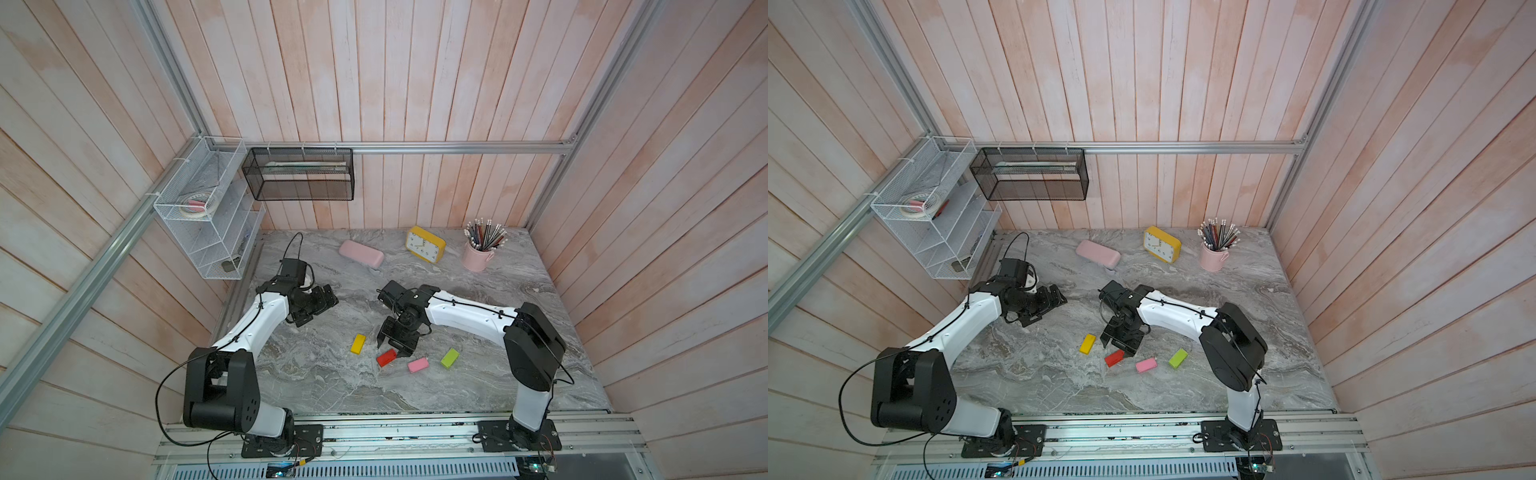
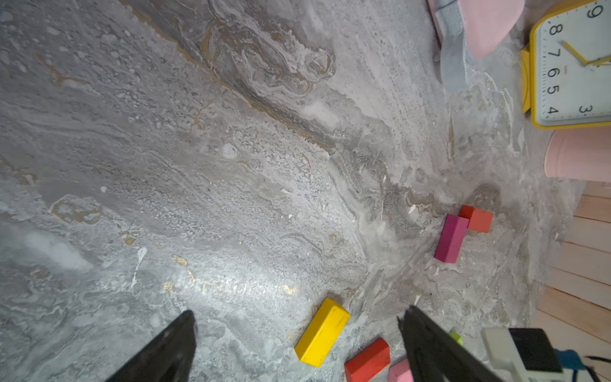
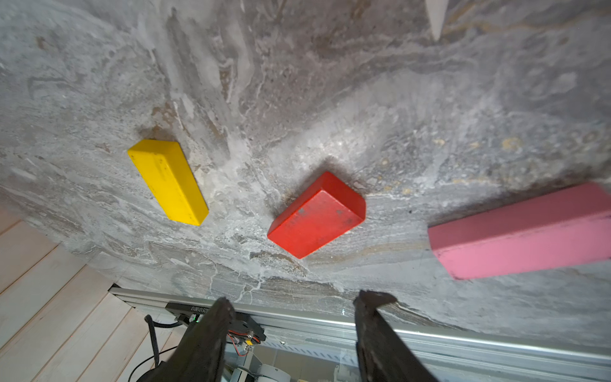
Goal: Assemble the number 6 with building blocks
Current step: Pick up the building block from the center of the board.
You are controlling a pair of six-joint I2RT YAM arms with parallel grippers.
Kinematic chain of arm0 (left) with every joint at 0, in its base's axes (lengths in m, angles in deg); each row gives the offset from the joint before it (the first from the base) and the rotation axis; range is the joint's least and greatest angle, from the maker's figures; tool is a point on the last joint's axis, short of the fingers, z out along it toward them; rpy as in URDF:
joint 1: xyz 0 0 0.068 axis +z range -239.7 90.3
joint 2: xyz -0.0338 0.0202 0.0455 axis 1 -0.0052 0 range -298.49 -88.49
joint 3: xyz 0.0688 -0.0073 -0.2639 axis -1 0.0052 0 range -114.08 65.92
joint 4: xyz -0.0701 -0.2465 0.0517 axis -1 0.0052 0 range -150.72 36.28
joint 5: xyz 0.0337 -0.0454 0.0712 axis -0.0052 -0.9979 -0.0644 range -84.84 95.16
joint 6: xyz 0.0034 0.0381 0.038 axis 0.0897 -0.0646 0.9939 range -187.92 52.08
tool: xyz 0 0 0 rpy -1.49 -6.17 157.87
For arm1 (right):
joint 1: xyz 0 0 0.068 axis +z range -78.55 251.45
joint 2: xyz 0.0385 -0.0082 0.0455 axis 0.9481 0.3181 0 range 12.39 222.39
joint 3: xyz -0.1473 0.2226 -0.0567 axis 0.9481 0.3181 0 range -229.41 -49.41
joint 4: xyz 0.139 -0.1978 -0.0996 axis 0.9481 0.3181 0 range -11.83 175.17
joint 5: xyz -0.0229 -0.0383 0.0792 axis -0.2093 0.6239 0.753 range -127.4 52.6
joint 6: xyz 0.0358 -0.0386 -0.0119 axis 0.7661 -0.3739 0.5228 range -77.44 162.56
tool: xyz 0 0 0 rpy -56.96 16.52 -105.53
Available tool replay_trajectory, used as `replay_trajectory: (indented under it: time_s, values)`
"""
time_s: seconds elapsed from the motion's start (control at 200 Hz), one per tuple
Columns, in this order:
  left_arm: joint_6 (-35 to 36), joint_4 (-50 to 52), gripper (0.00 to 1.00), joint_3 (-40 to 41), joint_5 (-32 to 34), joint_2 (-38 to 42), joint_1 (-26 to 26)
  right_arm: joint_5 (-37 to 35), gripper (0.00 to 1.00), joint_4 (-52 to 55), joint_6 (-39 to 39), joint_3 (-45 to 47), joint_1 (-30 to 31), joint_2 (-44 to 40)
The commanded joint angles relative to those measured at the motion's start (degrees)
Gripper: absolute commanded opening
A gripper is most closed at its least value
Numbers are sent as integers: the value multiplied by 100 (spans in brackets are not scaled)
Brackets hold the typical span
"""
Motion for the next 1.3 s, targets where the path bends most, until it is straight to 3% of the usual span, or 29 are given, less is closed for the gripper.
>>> replay_trajectory:
  time_s: [0.0,0.52,0.585,1.155,1.185,1.295]
  values:
    - [46,-56,98,41,-18,-50,31,9,60,-49,172,45,49,234]
    - [152,-26,98,56,10,-116,75,141,54,-81,41,-208,176,725]
    - [148,-39,98,73,8,-123,88,77,50,-18,15,-246,189,744]
    - [152,-134,98,184,30,-153,119,-316,47,554,-310,-621,299,1095]
    - [152,-145,98,194,24,-145,114,-350,42,568,-329,-628,299,1095]
    - [152,-156,98,227,7,-130,117,-395,39,601,-357,-606,304,1126]
